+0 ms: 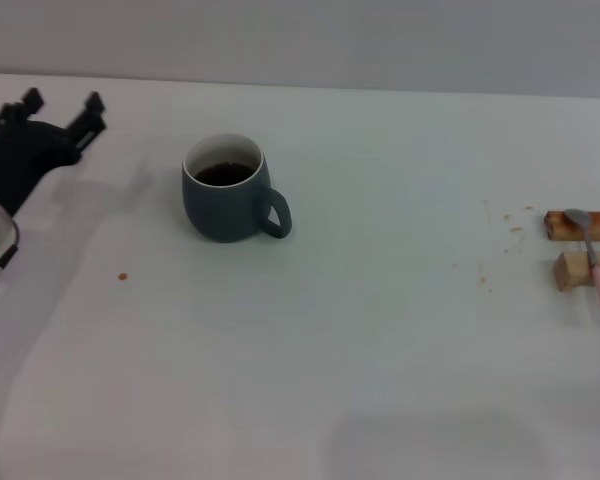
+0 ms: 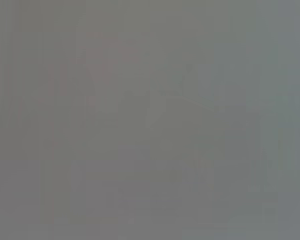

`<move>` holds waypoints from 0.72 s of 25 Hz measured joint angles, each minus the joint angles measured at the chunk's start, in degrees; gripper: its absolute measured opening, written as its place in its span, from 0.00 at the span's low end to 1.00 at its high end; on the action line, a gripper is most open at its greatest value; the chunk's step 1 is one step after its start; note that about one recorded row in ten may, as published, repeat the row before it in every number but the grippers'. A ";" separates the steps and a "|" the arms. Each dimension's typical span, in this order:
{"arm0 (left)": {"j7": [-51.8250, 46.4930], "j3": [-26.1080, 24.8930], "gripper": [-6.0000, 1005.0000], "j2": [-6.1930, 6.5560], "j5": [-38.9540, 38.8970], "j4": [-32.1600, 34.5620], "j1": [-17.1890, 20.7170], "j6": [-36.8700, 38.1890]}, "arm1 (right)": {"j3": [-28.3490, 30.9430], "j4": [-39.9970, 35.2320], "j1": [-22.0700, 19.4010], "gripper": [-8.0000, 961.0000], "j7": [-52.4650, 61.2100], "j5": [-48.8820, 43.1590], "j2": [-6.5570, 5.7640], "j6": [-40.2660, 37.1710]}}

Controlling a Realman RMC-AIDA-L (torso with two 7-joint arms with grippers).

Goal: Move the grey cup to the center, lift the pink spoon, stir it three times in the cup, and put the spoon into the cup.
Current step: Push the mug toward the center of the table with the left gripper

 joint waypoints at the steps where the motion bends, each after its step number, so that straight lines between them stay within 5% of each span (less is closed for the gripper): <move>1: 0.48 0.43 0.84 0.00 0.53 -0.10 -0.70 -1.59 | 0.00 0.00 -0.07 0.83 0.00 -0.19 0.00 -0.04; 18: 1.63 7.10 0.84 1.18 1.00 0.10 -6.21 -14.03 | -1.40 0.19 -0.31 0.83 2.65 -1.54 0.17 -0.16</move>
